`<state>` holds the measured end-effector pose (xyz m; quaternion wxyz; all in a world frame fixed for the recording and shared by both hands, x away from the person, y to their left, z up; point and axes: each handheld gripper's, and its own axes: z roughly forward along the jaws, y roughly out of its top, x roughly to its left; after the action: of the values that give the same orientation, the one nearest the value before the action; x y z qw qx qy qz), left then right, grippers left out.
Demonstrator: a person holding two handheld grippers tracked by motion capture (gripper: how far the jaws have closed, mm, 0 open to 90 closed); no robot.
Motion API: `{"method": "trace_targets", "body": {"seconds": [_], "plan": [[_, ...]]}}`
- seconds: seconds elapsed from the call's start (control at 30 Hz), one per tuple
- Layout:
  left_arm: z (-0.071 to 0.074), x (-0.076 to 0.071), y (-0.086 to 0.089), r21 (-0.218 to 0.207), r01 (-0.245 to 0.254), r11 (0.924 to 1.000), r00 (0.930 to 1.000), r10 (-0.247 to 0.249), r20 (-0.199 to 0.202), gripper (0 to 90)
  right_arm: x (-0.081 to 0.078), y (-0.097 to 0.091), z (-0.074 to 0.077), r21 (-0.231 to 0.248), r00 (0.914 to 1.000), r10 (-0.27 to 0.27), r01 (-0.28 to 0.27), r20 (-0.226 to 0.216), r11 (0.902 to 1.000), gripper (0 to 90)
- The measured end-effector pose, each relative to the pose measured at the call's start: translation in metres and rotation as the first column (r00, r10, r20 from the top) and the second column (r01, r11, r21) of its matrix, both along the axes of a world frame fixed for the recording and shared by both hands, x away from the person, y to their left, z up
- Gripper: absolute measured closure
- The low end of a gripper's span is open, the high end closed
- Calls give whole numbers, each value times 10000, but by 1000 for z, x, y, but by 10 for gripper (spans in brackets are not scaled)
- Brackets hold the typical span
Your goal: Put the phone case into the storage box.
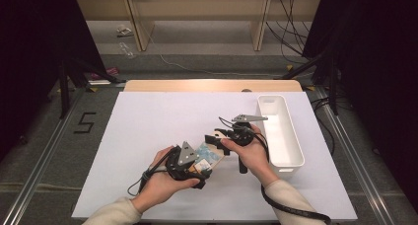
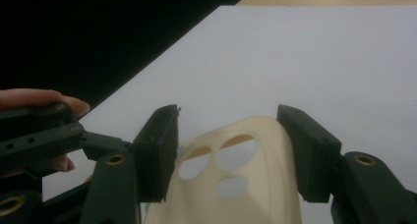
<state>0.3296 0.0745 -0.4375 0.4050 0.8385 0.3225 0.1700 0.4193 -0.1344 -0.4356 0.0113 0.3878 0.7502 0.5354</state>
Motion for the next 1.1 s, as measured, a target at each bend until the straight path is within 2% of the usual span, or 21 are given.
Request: {"method": "trace_targets", "body": {"seconds": [0.13,0.27,0.3,0.33,0.37,0.4,0.43,0.47,0.5,0.57,0.6,0.63,0.73,0.87,0.97,1.1], "plan": [[-1,0,0,11,45,10000,10000,-45,-53,123,-1,-3,5,221,9997,-170,166,152,9996,573],[-5,0,-3,115,153,9998,9998,-151,-156,119,-3,-6,17,744,9994,118,-141,321,9971,722],[-4,0,-2,284,423,9987,9989,-417,-203,129,-4,-5,20,918,9988,272,-308,405,9953,757],[-4,0,-2,-6,317,9995,9992,-316,226,499,-7,-4,25,1036,9982,250,-306,545,9941,783],[-4,0,-2,-6,317,9995,9992,-316,226,580,-7,-4,25,1036,9982,250,-306,545,9941,783],[-2,1,-3,52,270,9996,9981,-273,556,483,-12,0,35,905,9948,658,-728,774,9932,796],[1,2,-2,-4,184,9998,9973,-184,712,441,-15,2,37,836,9932,672,-752,946,9937,797],[3,3,-1,-86,127,9999,9964,-119,837,392,-19,5,41,449,9900,660,-721,1250,9964,797],[5,3,2,-311,146,9994,9955,-116,937,367,-22,9,45,204,9861,754,-793,1482,9966,797],[9,2,6,-656,204,9976,9938,-131,1105,338,-27,12,52,118,9786,754,-791,1914,9968,798],[9,2,6,-656,204,9976,9938,-131,1105,313,-27,12,52,118,9786,754,-791,1914,9968,798],[13,1,9,-972,282,9949,9916,-156,1282,285,-29,11,59,139,9740,769,-817,2132,9966,798],[14,2,16,-1139,304,9930,9909,-150,1340,230,-31,8,68,30,9669,756,-787,2438,9969,798],[9,7,29,-998,150,9949,9907,-14,1357,190,-33,6,76,-347,9569,1082,-1026,2696,9941,798],[8,12,36,-1117,347,9931,9909,-196,1333,189,-34,7,80,-703,9480,1471,-1324,2823,9887,798],[6,15,40,-1235,618,9904,9906,-457,1293,196,-35,9,82,-1201,9329,2155,-1880,2885,9748,797]]}}
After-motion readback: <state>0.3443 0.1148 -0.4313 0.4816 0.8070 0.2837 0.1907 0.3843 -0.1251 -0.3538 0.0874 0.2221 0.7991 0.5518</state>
